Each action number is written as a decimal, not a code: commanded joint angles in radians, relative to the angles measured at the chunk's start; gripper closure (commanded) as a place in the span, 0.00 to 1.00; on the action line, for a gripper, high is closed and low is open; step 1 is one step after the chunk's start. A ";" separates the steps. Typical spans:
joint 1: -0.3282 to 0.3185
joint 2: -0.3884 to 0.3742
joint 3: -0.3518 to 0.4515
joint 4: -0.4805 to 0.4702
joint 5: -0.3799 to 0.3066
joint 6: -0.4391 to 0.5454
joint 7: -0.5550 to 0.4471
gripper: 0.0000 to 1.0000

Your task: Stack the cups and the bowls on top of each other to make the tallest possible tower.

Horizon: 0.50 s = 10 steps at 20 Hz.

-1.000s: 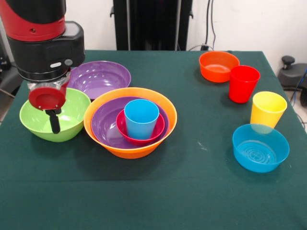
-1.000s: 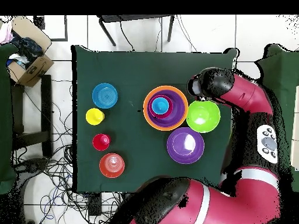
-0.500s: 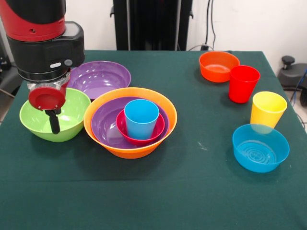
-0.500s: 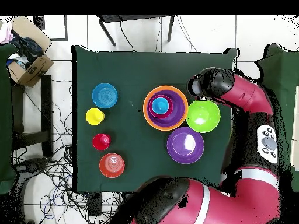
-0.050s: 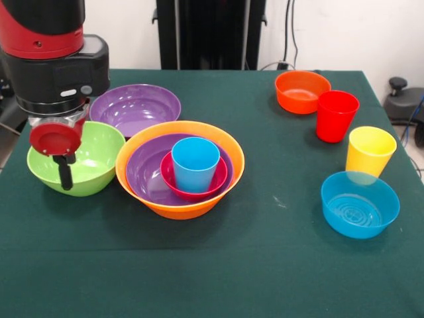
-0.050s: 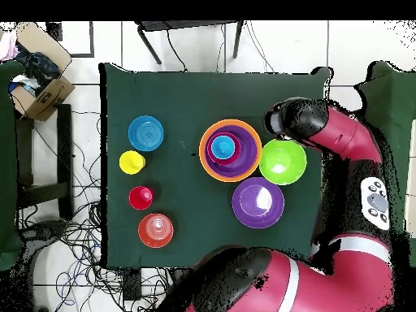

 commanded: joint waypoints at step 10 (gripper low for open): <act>-0.031 0.004 0.109 0.132 -0.026 -0.101 -0.083 0.00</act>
